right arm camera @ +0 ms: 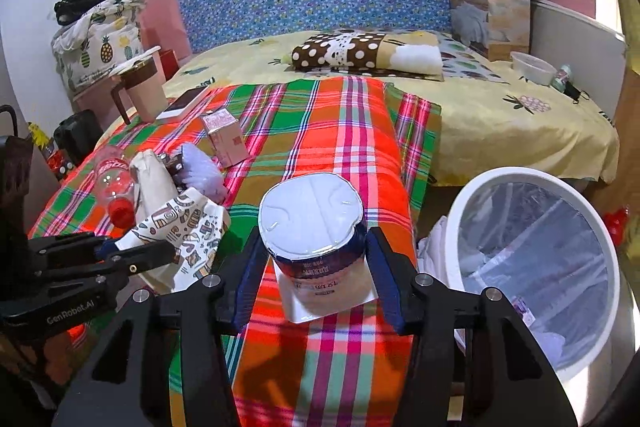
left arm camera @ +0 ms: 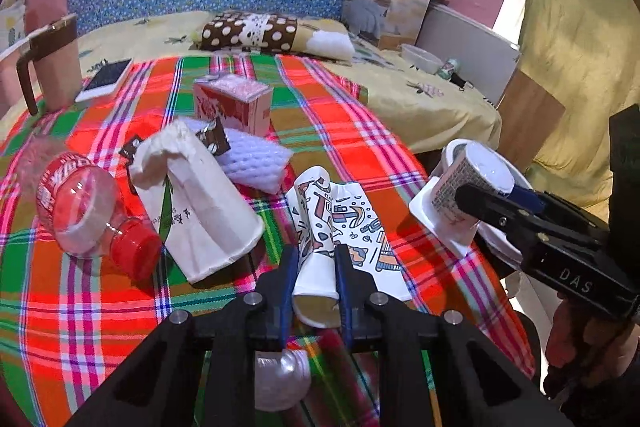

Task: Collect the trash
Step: 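Grasp the patterned paper cup with the left tool while the right tool grasps the white-lidded yogurt cup, then carry both cups over the white bin and open both tools to drop them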

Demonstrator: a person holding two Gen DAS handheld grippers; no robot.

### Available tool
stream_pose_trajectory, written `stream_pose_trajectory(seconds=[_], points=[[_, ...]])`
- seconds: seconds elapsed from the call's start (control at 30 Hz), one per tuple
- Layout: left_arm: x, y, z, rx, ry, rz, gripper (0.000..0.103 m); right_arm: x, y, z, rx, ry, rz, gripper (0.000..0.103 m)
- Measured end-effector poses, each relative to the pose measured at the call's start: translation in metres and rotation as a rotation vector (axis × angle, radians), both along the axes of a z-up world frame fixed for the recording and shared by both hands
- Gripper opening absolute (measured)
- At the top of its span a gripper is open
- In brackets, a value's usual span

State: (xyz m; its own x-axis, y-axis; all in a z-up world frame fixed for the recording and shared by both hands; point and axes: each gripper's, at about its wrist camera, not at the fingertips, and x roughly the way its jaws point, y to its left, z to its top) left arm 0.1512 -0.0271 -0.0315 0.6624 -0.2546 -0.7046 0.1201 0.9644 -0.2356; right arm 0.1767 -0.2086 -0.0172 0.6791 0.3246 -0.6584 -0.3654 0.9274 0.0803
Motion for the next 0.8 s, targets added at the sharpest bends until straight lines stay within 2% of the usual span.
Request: stream_pose_trajectory(seconds=[0.37, 0.8], points=[[-0.024, -0.001, 0.024, -0.007, -0.053, 0.001, 0.019, -0.020, -0.003, 0.014, 0.004, -0.049, -0.004, 0.052], [-0.036, -0.017, 0.036, -0.016, -0.080, -0.030, 0.019, -0.034, -0.019, 0.021, 0.012, -0.087, -0.030, 0.052]])
